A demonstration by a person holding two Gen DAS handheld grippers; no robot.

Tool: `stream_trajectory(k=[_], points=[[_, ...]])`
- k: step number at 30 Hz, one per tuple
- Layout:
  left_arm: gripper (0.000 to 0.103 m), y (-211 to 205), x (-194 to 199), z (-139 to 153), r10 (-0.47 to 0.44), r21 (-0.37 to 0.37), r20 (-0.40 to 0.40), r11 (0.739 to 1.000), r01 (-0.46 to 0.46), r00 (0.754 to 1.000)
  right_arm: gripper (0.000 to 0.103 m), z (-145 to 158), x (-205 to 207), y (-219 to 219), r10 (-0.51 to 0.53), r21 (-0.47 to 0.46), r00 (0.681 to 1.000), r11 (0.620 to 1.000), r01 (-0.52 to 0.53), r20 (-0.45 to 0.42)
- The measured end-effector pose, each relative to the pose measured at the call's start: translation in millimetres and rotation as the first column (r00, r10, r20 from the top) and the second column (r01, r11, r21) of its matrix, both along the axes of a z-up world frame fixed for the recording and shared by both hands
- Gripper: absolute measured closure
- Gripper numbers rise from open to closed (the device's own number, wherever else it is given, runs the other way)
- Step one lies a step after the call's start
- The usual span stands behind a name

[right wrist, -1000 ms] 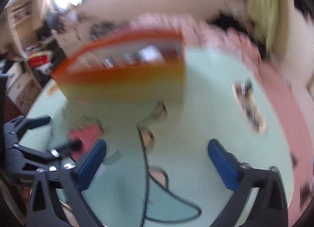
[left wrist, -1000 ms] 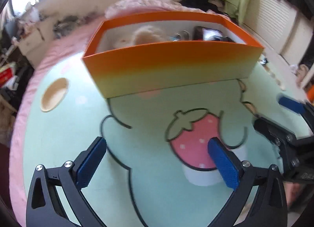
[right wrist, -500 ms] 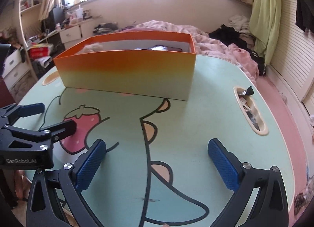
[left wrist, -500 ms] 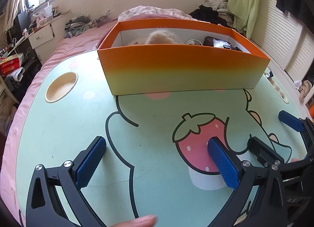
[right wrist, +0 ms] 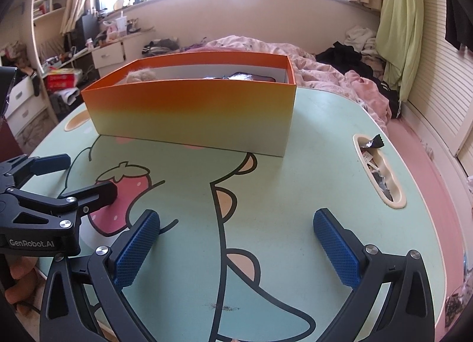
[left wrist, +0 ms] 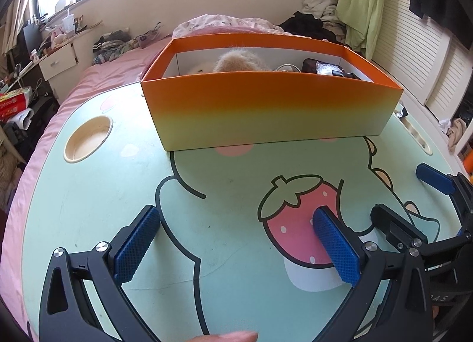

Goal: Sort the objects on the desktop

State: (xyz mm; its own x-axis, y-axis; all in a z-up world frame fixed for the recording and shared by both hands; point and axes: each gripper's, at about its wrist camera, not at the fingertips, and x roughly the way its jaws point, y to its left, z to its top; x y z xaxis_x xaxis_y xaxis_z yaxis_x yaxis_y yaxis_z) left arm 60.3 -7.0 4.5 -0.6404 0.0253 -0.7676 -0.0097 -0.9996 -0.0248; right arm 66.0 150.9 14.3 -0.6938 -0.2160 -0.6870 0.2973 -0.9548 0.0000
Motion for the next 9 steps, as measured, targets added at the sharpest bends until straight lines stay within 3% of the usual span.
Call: stream_trajectory(k=[9], points=[[0.000, -1.3, 0.7, 1.5, 0.000, 0.000, -0.002, 1.000, 0.000, 1.000, 0.000, -0.5, -0.2, 0.4, 0.000, 0.000, 1.000, 1.000, 0.000, 0.001]])
